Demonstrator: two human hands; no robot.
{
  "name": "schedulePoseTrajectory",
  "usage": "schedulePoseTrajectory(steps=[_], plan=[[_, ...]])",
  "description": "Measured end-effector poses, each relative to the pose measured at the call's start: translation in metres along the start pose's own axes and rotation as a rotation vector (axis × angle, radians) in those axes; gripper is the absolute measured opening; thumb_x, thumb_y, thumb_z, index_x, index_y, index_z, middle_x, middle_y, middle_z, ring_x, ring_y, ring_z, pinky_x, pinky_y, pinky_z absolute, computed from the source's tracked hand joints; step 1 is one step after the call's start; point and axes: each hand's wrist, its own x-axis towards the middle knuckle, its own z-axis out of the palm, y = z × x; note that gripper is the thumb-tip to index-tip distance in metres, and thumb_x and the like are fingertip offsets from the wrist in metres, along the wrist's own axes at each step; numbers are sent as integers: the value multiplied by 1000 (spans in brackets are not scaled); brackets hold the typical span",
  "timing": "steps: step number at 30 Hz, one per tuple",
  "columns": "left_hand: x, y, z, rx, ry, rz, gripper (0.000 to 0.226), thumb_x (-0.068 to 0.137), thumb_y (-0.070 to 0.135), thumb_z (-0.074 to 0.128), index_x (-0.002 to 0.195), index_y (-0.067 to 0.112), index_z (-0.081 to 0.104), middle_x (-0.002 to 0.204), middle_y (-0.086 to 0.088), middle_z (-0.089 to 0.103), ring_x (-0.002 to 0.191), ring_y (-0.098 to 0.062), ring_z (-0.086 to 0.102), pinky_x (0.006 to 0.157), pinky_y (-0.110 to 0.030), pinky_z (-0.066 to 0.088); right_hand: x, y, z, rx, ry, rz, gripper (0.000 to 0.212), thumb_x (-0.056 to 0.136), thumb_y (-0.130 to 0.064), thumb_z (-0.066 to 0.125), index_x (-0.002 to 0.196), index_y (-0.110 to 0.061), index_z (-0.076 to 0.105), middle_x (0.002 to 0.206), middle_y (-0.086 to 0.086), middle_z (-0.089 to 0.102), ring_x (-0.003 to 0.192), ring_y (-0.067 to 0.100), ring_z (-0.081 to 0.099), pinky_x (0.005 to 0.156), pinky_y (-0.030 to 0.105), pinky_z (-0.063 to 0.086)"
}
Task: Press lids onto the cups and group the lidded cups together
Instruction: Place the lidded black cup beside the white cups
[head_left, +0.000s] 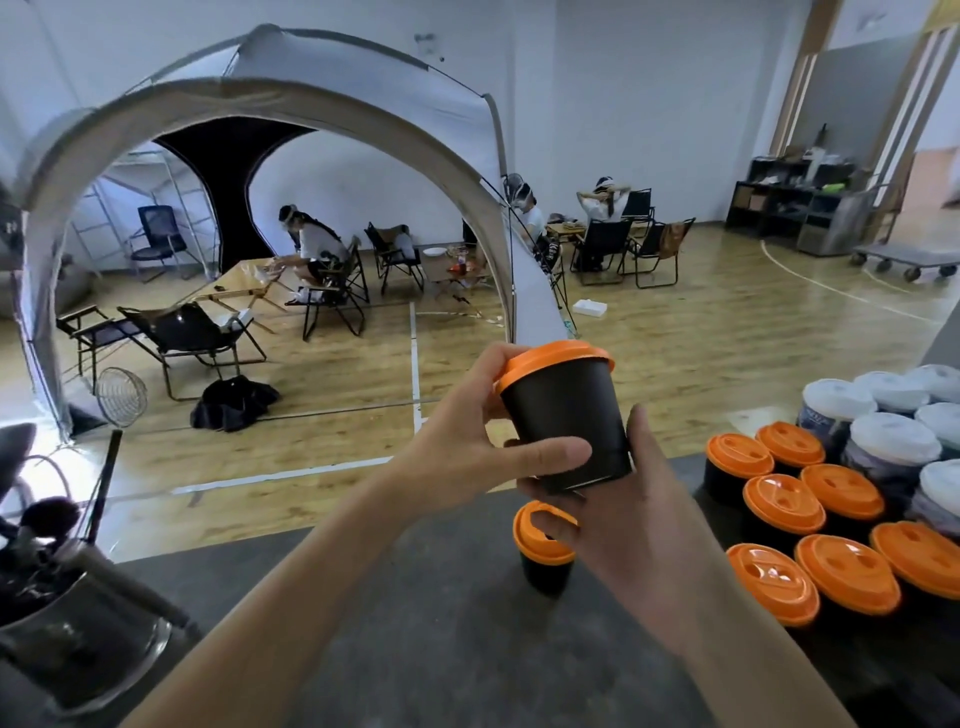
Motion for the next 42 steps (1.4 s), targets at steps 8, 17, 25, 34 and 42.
schedulePoseTrajectory(steps=[8,17,25,34,42], plan=[[1,9,0,-20,-17,-12,67,75,54,82,132,40,49,118,3,69,111,-23,71,94,-53,59,-2,-3,8,29,37,-20,59,92,-59,43,102,-15,80,93,16,73,79,25,65,74,37,48],[6,12,-3,-73,-10,-19,52,84,57,74,122,27,53,107,-2,66,104,-25,69,94,-64,54,-5,-6,9,-23,-1,-50,66,87,-62,45,119,-10,70,96,16,70,73,21,64,68,33,52],[8,14,-5,-9,-14,-2,53,79,54,76,123,35,53,106,6,66,102,-20,68,80,-40,61,-6,-5,9,-89,-34,-30,76,86,-70,35,122,-13,70,103,17,72,82,24,65,67,36,57],[7,15,-7,-17,-58,14,58,83,43,75,133,28,51,98,10,65,89,-11,67,65,-27,55,-5,-8,12,-9,-74,-4,74,96,-65,29,109,-11,78,97,17,71,74,22,56,66,32,52],[6,21,-7,-33,-41,31,52,90,34,74,136,26,51,111,-4,64,99,-16,70,71,-39,61,-7,-7,13,-69,-78,-69,69,87,-61,44,124,-7,66,95,16,71,71,21,61,67,34,54]])
